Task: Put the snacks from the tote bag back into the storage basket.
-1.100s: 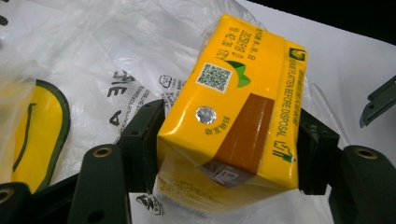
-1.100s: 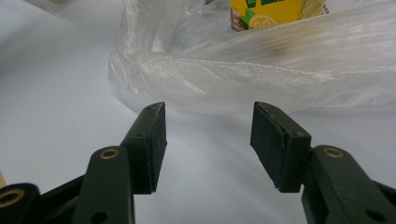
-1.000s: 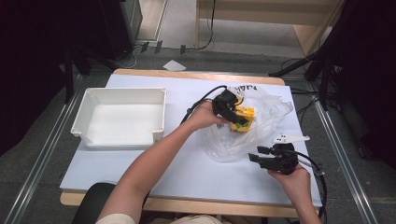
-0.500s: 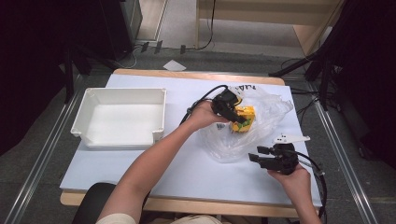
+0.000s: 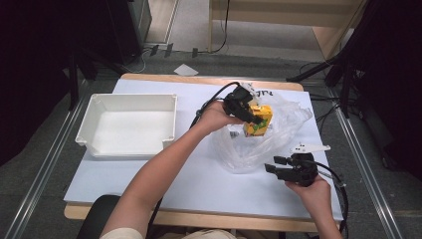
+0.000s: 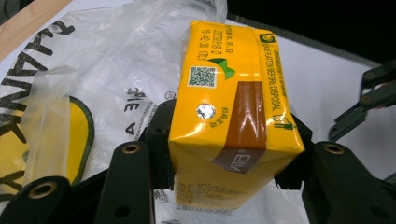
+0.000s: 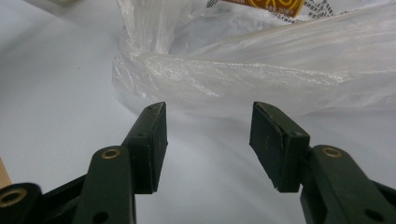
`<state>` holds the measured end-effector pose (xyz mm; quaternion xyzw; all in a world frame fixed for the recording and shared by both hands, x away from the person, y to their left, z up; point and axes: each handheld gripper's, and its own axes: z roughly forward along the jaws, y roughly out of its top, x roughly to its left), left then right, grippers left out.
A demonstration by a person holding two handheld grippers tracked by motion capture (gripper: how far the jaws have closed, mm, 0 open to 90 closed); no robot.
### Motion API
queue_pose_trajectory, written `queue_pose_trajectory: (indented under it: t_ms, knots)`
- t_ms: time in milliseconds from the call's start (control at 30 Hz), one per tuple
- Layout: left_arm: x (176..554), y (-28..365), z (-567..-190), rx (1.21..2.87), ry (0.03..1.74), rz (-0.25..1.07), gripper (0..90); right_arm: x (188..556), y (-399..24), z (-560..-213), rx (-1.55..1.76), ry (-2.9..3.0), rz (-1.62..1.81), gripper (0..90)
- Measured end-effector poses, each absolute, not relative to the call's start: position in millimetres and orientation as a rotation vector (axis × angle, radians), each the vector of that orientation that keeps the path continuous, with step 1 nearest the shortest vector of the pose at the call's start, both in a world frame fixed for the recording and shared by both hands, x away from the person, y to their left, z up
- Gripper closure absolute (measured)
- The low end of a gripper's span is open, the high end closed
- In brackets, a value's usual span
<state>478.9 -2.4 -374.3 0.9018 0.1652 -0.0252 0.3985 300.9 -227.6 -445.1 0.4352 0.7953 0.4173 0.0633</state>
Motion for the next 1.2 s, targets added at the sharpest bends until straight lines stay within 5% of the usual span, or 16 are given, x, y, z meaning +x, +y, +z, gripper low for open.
queue_pose_trajectory:
  t_ms: [1200]
  knots:
    - [461.1, 43.3, -311.5, 2.277, 0.438, -0.028, 52.4, 298.3, -224.8, -444.3, 1.291, 2.408, 1.293, 47.3]
